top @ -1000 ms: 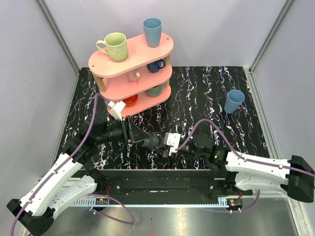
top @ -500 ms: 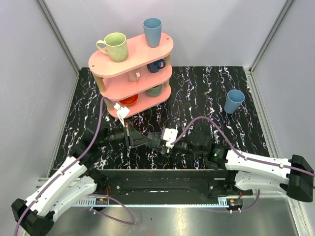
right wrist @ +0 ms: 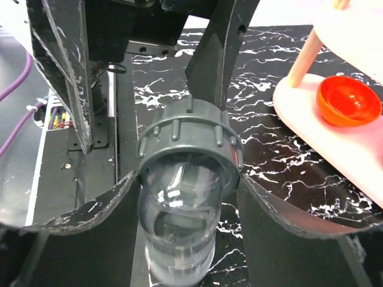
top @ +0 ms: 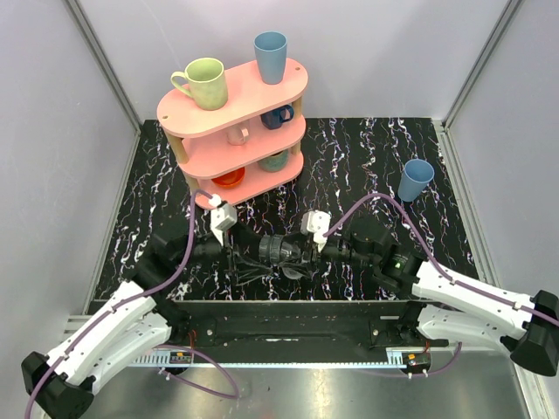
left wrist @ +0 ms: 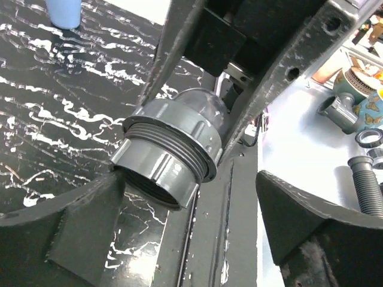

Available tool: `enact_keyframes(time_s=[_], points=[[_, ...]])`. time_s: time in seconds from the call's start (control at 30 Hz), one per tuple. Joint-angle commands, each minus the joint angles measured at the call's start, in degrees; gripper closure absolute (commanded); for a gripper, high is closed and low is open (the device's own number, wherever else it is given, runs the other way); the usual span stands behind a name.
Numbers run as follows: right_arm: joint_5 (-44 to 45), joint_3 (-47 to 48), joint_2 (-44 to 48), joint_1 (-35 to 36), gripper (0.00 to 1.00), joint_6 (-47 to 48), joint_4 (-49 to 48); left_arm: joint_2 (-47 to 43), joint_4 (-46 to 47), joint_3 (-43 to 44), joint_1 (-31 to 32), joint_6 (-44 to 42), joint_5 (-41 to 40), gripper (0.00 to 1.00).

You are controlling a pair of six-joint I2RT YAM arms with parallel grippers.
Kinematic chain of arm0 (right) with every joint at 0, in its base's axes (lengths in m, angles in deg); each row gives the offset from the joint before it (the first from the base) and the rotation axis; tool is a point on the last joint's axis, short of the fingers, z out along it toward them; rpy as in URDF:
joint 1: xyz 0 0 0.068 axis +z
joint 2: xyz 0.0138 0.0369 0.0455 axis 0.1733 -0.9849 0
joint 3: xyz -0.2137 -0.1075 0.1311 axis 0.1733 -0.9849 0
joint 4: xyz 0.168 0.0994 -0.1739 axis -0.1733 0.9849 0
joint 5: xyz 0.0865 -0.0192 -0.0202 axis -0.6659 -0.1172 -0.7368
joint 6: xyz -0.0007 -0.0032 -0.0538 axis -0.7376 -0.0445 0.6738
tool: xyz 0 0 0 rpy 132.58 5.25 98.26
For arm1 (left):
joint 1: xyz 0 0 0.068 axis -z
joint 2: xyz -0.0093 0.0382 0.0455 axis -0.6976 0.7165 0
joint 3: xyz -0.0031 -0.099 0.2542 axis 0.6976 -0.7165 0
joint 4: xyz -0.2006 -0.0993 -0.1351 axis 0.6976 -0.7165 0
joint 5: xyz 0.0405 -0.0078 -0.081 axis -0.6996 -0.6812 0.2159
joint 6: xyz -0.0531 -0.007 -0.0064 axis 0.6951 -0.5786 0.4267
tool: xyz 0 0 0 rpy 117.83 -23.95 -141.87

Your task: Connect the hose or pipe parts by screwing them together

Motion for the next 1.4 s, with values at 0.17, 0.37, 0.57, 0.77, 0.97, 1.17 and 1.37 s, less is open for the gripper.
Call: enact_keyframes(time_s=[0.17,0.37,0.57,0.77,0.97,1.17,1.37], points=[[-1.13,-1.25,2.3,0.06,1.0,2.24,-2.53,1.71,-17.47,13.45,-0.49,3.45,-15.45,0.01],[0.01,-3.53,1.15,0.06,1.0,4.53,-6.57,-4.09,-18.87,13.0,-0.49,11.99,-19.4,0.04],[0.27,-5.82,-0.08,0.06,1.0,6.46,-13.68,-0.78,-26.94,16.78,-0.57,24.55,-21.78,0.15],[-0.52,-10.21,-0.08,0.14,1.0,9.44,-25.9,2.32,-28.65,16.7,-1.19,32.64,-18.97,0.16],[2.03,-12.06,1.94,2.08,1.0,12.18,-29.25,1.44,-24.96,15.82,-1.8,39.15,-15.63,0.27],[2.56,-11.09,1.85,2.95,1.0,11.65,-27.76,1.43,-16.78,11.34,-1.81,44.17,-12.64,0.43],[3.43,-11.27,1.77,3.04,1.0,10.51,-26.96,2.75,-13.8,7.3,-1.81,43.29,-9.92,0.51]])
